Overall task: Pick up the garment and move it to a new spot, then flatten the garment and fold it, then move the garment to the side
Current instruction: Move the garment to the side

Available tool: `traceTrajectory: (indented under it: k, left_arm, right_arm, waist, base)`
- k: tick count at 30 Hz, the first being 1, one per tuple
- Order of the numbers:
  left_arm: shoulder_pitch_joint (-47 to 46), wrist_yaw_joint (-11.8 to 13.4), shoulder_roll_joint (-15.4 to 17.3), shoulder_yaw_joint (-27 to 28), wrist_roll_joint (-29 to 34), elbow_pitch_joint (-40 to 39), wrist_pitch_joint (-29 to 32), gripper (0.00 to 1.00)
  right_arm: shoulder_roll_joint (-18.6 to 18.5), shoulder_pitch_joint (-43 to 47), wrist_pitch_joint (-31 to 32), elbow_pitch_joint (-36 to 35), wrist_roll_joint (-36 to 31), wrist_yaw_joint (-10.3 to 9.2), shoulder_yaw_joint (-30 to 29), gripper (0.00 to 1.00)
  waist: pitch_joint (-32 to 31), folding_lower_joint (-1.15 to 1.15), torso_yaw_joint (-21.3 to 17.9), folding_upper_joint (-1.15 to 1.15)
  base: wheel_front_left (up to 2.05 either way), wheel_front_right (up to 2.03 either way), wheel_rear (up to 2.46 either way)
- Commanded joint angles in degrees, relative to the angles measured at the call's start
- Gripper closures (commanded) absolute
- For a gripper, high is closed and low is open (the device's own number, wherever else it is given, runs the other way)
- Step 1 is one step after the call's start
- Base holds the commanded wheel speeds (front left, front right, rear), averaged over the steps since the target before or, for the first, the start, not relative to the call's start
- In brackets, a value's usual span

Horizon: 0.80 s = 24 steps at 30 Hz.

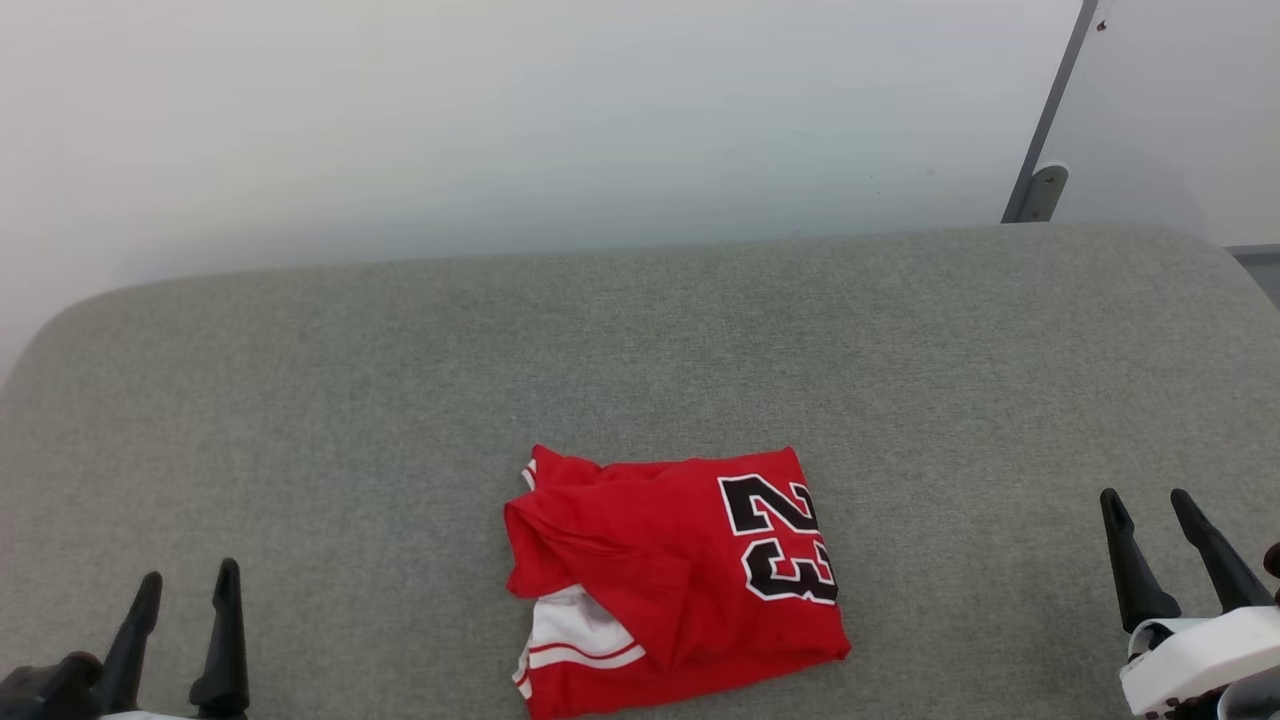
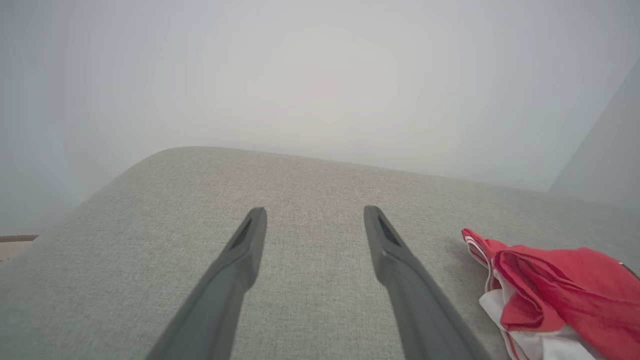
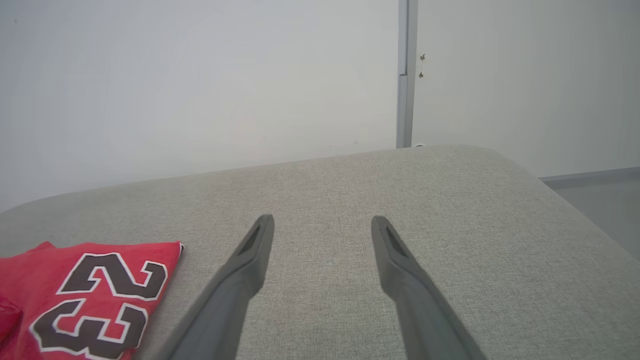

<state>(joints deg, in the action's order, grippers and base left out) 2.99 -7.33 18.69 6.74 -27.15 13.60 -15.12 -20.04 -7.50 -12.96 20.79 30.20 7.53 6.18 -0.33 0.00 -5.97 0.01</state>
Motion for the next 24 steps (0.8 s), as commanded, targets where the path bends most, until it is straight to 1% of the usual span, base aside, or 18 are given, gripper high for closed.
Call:
traceTrajectory:
  k: [1,6,10,18,24]
  left_arm:
    - [0.71,-0.28,-0.12,0.05,0.08,-0.17,0.02,0.00]
    - [0.42,-0.27,-0.03,-0.60,0.14,0.02,0.01,0.00]
    - [-0.16,-0.27,0.26,-1.39,-0.12,-0.27,0.02,0.00]
    - [-1.43,-0.23,0.49,-3.56,-0.24,-0.53,0.02,0.00]
    - [-2.47,-0.23,-0.07,-4.85,-0.17,-0.21,0.02,0.00]
  right_arm:
    - [-0.28,0.83,-0.31,0.14,-0.32,-0.10,-0.08,0.00]
    - [-0.07,1.02,0.57,0.13,-0.71,-0.10,0.66,0.00]
    - [0.29,0.68,2.38,0.27,-0.41,-0.10,2.36,0.00]
    - [1.62,-2.18,8.45,-1.21,1.13,-0.10,8.00,0.00]
    - [1.33,-4.36,13.59,-1.92,2.99,-0.10,11.35,0.00]
  waist:
    - [0.01,0.00,0.08,-0.01]
    - [0.10,0.00,0.61,-0.01]
    - [0.53,0.00,1.97,-0.01]
    - [2.59,0.00,6.52,-0.01]
    - [4.09,0.00,10.01,-0.01]
  base:
    - [0.00,0.00,0.00]
    - [0.00,0.00,0.00]
    - [0.00,0.00,0.00]
    - [0.00,0.00,0.00]
    - [0.00,0.00,0.00]
